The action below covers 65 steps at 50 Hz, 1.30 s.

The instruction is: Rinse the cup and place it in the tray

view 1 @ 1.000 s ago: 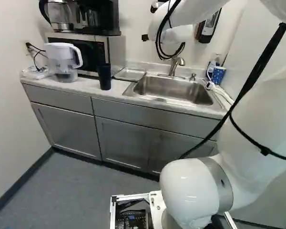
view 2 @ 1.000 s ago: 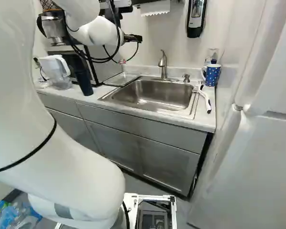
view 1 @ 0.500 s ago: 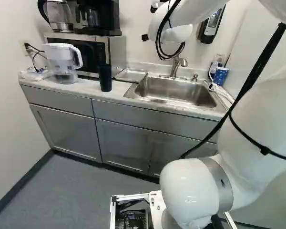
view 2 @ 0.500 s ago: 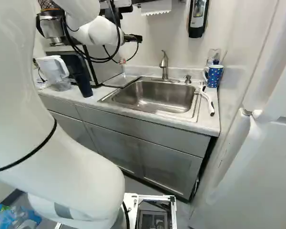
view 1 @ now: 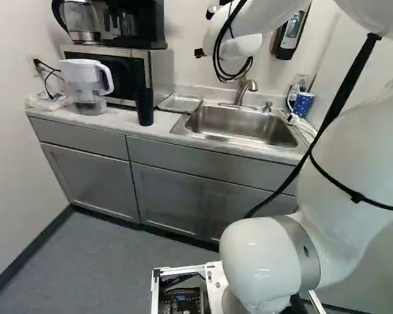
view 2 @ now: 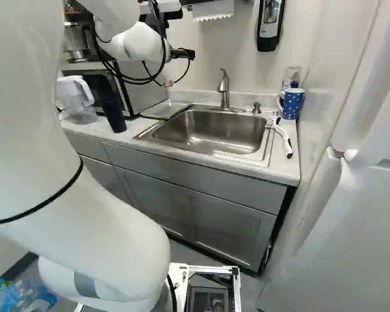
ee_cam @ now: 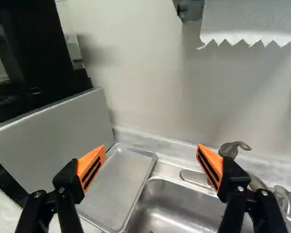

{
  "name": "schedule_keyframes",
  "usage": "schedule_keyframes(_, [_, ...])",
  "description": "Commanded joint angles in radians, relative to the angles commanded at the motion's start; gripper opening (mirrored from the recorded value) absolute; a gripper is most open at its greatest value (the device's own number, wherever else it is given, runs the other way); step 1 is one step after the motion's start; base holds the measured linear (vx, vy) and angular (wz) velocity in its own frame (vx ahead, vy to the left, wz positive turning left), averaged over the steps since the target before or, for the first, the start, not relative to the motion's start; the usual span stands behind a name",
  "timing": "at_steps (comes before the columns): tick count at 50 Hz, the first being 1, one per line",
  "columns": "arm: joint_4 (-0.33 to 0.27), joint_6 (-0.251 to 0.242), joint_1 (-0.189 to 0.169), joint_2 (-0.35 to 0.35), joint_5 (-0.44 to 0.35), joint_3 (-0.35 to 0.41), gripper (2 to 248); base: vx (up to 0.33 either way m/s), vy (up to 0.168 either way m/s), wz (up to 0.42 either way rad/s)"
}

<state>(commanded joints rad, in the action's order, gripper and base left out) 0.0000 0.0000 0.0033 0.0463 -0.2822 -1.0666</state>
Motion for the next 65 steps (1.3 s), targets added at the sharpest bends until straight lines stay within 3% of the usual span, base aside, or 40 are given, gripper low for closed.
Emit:
schedule_keyframes(54, [0.0,0.0,-0.071,-0.198,0.272,-0.203,247,0.0,0.0,0.0])
schedule_keyframes(65, [0.0,0.0,-0.082,-0.212,0.279,-0.218,247,0.0,0.0,0.0])
